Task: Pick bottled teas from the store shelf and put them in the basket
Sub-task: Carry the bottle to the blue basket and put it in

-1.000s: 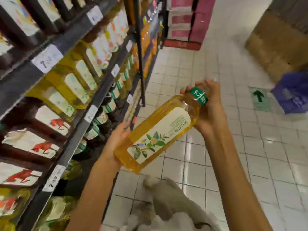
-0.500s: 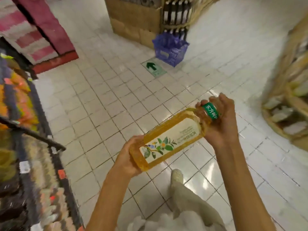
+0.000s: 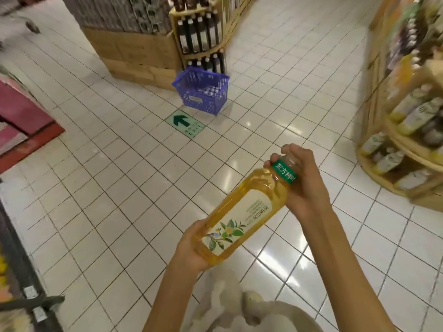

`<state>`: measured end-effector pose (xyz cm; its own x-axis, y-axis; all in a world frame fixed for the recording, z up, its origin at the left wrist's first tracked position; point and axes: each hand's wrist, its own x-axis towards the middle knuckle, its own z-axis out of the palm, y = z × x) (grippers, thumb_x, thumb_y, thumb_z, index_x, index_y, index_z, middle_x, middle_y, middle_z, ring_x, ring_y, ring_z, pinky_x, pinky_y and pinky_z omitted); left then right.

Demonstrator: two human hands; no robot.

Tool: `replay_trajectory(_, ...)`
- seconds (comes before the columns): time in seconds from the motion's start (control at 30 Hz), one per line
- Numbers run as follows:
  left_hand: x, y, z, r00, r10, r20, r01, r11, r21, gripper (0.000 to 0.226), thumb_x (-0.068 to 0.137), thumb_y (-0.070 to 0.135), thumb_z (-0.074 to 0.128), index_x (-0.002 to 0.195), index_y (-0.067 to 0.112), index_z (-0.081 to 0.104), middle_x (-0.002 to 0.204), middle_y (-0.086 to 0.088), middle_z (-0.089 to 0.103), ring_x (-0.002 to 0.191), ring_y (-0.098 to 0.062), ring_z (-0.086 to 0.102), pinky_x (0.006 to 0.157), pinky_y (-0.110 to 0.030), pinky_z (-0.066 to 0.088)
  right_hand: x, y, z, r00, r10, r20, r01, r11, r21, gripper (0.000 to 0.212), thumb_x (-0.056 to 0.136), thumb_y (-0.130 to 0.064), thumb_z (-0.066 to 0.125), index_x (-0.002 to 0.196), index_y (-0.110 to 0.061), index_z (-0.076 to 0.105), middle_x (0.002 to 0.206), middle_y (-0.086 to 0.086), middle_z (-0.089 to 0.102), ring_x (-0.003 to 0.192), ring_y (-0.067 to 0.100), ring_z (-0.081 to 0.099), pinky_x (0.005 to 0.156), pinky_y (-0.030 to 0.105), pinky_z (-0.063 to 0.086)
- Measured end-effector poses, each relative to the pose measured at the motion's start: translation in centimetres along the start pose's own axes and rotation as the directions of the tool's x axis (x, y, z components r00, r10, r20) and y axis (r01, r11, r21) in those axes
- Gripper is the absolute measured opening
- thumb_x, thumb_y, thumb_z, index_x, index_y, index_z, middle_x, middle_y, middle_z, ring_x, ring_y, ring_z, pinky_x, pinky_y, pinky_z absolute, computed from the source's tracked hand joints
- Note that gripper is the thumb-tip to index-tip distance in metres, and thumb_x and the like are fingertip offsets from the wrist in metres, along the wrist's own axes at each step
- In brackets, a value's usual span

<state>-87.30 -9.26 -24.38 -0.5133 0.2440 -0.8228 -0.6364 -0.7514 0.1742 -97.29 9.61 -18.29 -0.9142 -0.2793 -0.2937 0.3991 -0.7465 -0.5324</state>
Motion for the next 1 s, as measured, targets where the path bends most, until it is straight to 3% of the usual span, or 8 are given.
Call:
replay_trajectory(0.13, 5.1, 7.1, 2.6, 0.982, -0.04, 0.185, 0.046, 0.999, -0.028, 0.068, 0.036, 0.0, 0.092, 0.099, -0.012, 0.07, 0.099, -0.03, 0.069, 0.079, -0.045, 0.069, 0.062, -0.052, 0.058, 9.3, -1.2, 1.2, 0.999, -0.014, 0.039, 0.017, 0.995, -0.097, 0.009, 0.08, -0.025, 0.064, 0.074, -0.018, 0.064, 0.073, 0.006, 0.065, 0.07, 0.02, 0.063, 0.07, 0.033, 0.055)
replay_trajectory(0.23, 9.2, 14.0, 5.1, 0.963, -0.047, 0.266, 0.052, 0.999, -0.013, 0.07, 0.038, 0.0, 0.091, 0.103, -0.01, 0.069, 0.103, -0.031, 0.067, 0.083, -0.046, 0.068, 0.066, -0.053, 0.058, 16.9, -2.3, 2.8, 0.998, -0.021, 0.063, 0.029, 0.991, -0.129, 0.008, 0.081, -0.025, 0.062, 0.076, -0.019, 0.065, 0.075, 0.006, 0.065, 0.074, 0.02, 0.064, 0.077, 0.036, 0.053)
replay_trajectory(0.43, 16.2, 28.1, 11.2, 0.978, -0.043, 0.206, 0.038, 0.999, 0.027, 0.071, 0.034, 0.003, 0.093, 0.1, -0.009, 0.07, 0.105, -0.029, 0.066, 0.084, -0.045, 0.066, 0.07, -0.051, 0.055, 31.3, -6.1, 7.5, 1.0, -0.019, 0.017, 0.022, 0.979, -0.203, 0.012, 0.078, -0.025, 0.068, 0.08, -0.014, 0.066, 0.083, 0.01, 0.066, 0.093, 0.028, 0.063, 0.1, 0.051, 0.042)
replay_trajectory(0.5, 18.6, 32.3, 13.5, 0.983, -0.058, 0.177, 0.051, 0.998, 0.044, 0.053, 0.048, 0.011, 0.088, 0.095, -0.008, 0.072, 0.101, -0.028, 0.068, 0.081, -0.043, 0.067, 0.071, -0.049, 0.055, 35.6, -7.4, 8.6, 1.0, -0.027, 0.008, 0.028, 0.976, -0.214, 0.012, 0.083, -0.024, 0.066, 0.085, -0.013, 0.063, 0.085, 0.011, 0.067, 0.096, 0.029, 0.061, 0.102, 0.051, 0.04)
replay_trajectory(0.57, 21.2, 36.4, 15.4, 0.991, -0.064, 0.117, 0.06, 0.997, 0.04, 0.038, 0.072, 0.024, 0.068, 0.091, -0.008, 0.073, 0.099, -0.027, 0.069, 0.081, -0.043, 0.068, 0.072, -0.047, 0.055, 39.8, -8.5, 9.5, 1.0, -0.018, -0.014, 0.015, 0.985, -0.173, 0.011, 0.083, -0.021, 0.061, 0.088, -0.012, 0.059, 0.084, 0.01, 0.066, 0.094, 0.027, 0.061, 0.101, 0.048, 0.041)
replay_trajectory(0.63, 24.1, 40.5, 17.0, 0.991, -0.093, 0.097, 0.091, 0.995, 0.028, 0.044, 0.083, 0.031, 0.054, 0.095, -0.007, 0.073, 0.101, -0.027, 0.069, 0.082, -0.043, 0.068, 0.071, -0.047, 0.055, 44.6, -9.3, 10.2, 1.0, -0.003, -0.026, -0.001, 0.988, -0.154, 0.013, 0.08, -0.021, 0.06, 0.089, -0.012, 0.057, 0.084, 0.01, 0.065, 0.091, 0.025, 0.06, 0.096, 0.044, 0.043)
replay_trajectory(0.8, 31.7, 51.7, 21.5, 0.991, -0.097, 0.091, 0.099, 0.995, -0.025, 0.055, 0.084, 0.041, 0.048, 0.102, -0.005, 0.071, 0.105, -0.027, 0.067, 0.086, -0.043, 0.065, 0.073, -0.048, 0.053, 59.1, -10.3, 12.8, 1.0, 0.0, -0.022, -0.006, 0.97, -0.243, 0.014, 0.075, -0.021, 0.064, 0.087, -0.013, 0.062, 0.083, 0.009, 0.068, 0.087, 0.023, 0.062, 0.085, 0.038, 0.049)
replay_trajectory(1.0, 38.7, 66.0, 27.9, 0.997, -0.014, 0.079, 0.02, 0.997, -0.074, 0.051, 0.087, 0.036, 0.044, 0.12, 0.001, 0.061, 0.11, -0.025, 0.063, 0.09, -0.042, 0.061, 0.07, -0.047, 0.055, 77.3, -12.6, 18.5, 0.999, -0.019, 0.042, 0.034, 0.922, -0.385, 0.016, 0.079, -0.027, 0.065, 0.065, -0.023, 0.073, 0.077, 0.002, 0.07, 0.082, 0.014, 0.068, 0.067, 0.028, 0.057)
